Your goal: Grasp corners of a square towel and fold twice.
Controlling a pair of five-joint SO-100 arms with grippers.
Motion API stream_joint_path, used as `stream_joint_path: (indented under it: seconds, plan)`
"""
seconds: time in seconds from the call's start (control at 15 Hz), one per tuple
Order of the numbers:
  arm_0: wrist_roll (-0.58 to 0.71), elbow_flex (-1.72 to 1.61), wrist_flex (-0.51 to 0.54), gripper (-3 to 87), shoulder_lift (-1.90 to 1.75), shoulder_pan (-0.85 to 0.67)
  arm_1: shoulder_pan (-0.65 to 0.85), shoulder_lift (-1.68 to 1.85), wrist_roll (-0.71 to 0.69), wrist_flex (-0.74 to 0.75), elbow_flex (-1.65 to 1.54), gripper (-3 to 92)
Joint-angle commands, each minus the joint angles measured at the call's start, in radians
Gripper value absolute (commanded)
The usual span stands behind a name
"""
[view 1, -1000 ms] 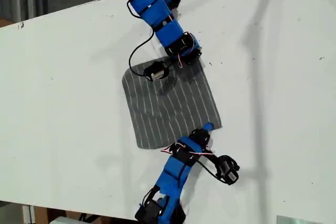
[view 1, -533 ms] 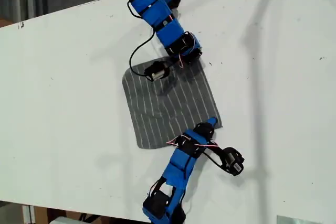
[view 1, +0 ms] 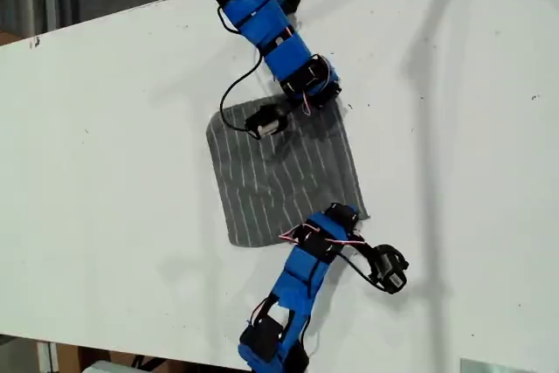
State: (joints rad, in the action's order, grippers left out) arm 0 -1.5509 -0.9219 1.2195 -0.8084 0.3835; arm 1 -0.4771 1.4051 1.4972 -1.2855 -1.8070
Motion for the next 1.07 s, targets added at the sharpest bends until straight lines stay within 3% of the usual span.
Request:
stream_joint_path:
  seconds: [0.0, 0.13, 0.4, 0.73, 1.0]
  plan:
    - [0.061, 0.041, 0.037, -0.2, -0.186, 0.031, -0.021, 0.008, -0.006, -0.21, 0.288, -0.1]
    - [0.144, 0.043, 0.031, -0.2, -0.299, 0.04, -0.011, 0.032, -0.051, -0.302, 0.451, -0.1]
    - [0.262, 0.02, 0.048, -0.2, -0.474, 0.043, 0.097, 0.187, -0.186, -0.236, 0.451, -0.1]
    - [0.215, -0.112, 0.25, -0.2, -0.635, -0.084, 0.351, 0.439, -0.367, -0.199, 0.377, -0.1]
    - [0.229, -0.393, 0.25, -0.2, -0.796, -0.242, 0.615, 0.503, -0.463, -0.176, 0.293, -0.1]
